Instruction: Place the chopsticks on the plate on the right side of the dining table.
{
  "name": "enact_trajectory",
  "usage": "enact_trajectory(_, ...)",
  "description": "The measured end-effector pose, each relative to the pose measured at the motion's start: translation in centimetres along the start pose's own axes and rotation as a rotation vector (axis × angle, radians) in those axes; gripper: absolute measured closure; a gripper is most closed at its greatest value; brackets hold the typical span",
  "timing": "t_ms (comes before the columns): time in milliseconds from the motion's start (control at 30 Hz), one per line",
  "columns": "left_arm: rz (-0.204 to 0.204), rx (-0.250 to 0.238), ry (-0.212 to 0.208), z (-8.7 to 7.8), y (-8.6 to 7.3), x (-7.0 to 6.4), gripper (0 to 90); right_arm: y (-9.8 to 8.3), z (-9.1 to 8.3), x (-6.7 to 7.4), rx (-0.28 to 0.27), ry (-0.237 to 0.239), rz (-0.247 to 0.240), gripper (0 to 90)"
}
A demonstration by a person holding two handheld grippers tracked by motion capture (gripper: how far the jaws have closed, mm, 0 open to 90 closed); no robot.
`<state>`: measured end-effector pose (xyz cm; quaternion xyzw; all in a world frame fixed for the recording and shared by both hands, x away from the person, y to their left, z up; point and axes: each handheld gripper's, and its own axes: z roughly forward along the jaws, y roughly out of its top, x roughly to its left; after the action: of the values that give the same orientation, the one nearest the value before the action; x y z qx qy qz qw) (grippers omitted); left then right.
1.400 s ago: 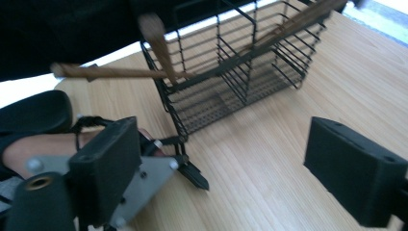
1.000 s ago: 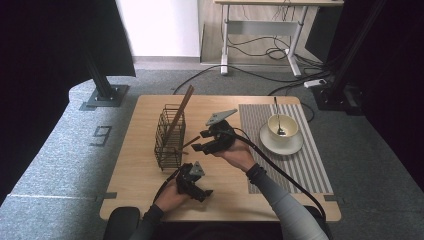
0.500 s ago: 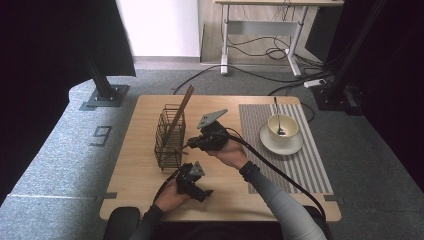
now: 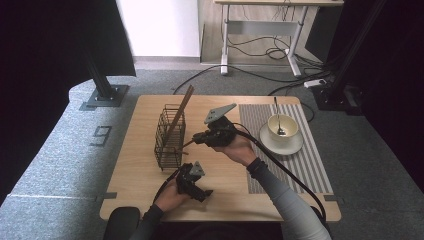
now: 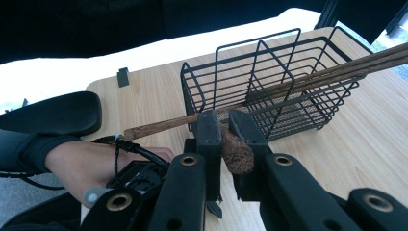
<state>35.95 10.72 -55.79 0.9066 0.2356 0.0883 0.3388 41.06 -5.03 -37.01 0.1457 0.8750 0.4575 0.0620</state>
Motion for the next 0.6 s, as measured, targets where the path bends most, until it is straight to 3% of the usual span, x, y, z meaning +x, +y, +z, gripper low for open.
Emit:
enact_trajectory(267, 0.0, -0.002, 0.001, 0.0, 0.0, 0.0, 0.0, 0.3, -1.3, -0.3, -0.008, 0.007, 0.016, 83.0)
enact_trajectory(600, -0.002, -0.004, 0.001, 0.0, 0.0, 0.0, 0.0, 0.7, -4.3, -0.7, -0.042, -0.005, 0.028, 83.0)
